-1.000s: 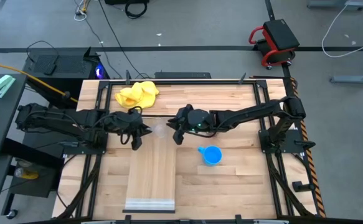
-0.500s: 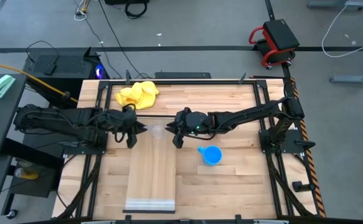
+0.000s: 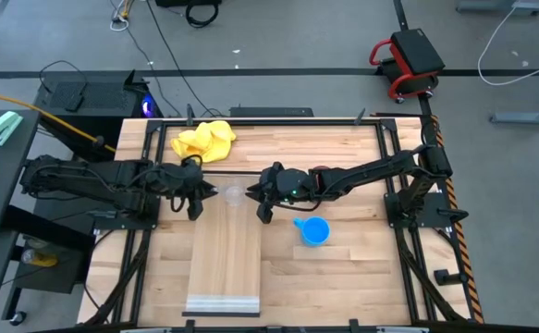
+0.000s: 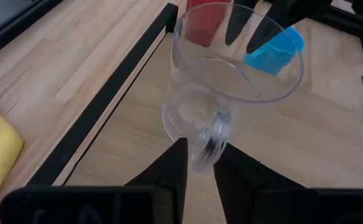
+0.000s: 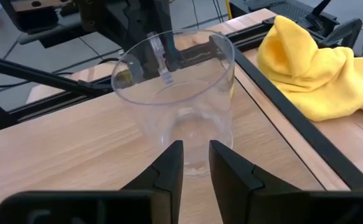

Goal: Stack small to large cups/mugs on shelf
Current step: Put the transparent mug on the shelf

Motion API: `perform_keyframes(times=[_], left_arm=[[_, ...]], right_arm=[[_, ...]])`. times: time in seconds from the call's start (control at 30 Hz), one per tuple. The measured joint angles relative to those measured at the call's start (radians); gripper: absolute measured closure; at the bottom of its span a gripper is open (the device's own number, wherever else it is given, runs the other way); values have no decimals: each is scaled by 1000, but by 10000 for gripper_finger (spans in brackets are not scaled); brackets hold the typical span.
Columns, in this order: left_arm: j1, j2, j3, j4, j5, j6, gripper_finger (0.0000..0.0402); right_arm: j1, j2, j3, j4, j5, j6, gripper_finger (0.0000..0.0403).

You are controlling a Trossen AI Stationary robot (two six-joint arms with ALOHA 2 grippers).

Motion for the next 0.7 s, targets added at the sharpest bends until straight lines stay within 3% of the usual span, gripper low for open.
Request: perform_keyframes(times=[0.7], left_arm=[[0, -30, 0, -4, 0, -24, 320]], right_arm=[[10, 0, 0, -46, -13, 0, 318]])
